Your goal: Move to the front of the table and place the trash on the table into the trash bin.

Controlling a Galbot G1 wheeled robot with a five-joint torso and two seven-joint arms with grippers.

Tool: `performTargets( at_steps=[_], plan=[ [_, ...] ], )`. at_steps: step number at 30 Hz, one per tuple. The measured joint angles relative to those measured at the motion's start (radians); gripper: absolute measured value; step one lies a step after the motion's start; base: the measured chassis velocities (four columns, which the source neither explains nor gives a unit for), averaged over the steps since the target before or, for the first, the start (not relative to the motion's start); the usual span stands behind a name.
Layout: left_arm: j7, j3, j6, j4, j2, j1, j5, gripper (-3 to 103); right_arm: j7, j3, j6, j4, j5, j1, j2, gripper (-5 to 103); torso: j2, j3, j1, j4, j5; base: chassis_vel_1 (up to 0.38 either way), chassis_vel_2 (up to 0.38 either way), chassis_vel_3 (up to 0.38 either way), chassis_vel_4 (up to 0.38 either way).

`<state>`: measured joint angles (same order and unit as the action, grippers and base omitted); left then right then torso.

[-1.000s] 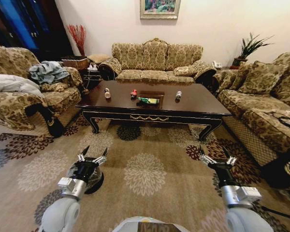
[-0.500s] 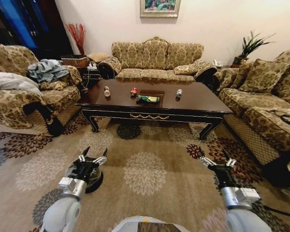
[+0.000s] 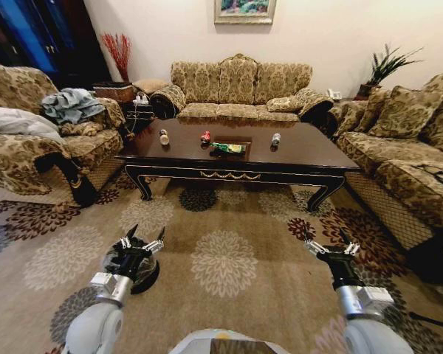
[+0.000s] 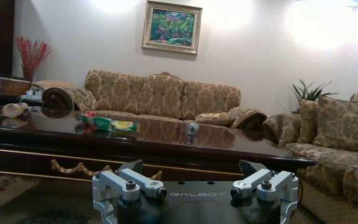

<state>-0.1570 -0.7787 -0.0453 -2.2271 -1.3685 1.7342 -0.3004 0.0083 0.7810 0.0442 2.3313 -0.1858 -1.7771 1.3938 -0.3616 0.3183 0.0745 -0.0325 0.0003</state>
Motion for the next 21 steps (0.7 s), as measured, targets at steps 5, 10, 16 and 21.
performTargets(
  at_steps=[5, 10, 16, 21],
  plan=[
    [-0.001, 0.000, 0.004, 0.005, 0.000, 0.001, 0.000, 100, 0.001, -0.009, 0.001, 0.000, 0.012, 0.000, 0.003, 100, 0.021, -0.014, -0.007, 0.0000, -0.0003, 0.266, 0.232, -0.253, -0.244],
    [-0.004, 0.000, 0.011, 0.015, -0.001, 0.001, 0.000, 100, 0.001, -0.011, 0.002, 0.000, 0.014, 0.001, 0.003, 100, 0.042, -0.028, -0.014, 0.0000, -0.0001, 0.286, 0.289, -0.286, -0.294],
    [-0.008, 0.000, 0.017, 0.027, -0.001, -0.001, 0.000, 100, 0.000, -0.013, 0.003, -0.003, 0.014, 0.007, 0.003, 100, 0.063, -0.042, -0.021, 0.0000, -0.0005, 0.271, 0.284, -0.290, -0.289],
    [-0.008, 0.001, 0.022, 0.039, -0.001, -0.002, 0.000, 100, 0.000, -0.014, 0.010, -0.011, 0.010, 0.011, 0.003, 100, 0.084, -0.056, -0.028, 0.0000, -0.0011, 0.184, 0.168, -0.168, -0.175]
  ],
)
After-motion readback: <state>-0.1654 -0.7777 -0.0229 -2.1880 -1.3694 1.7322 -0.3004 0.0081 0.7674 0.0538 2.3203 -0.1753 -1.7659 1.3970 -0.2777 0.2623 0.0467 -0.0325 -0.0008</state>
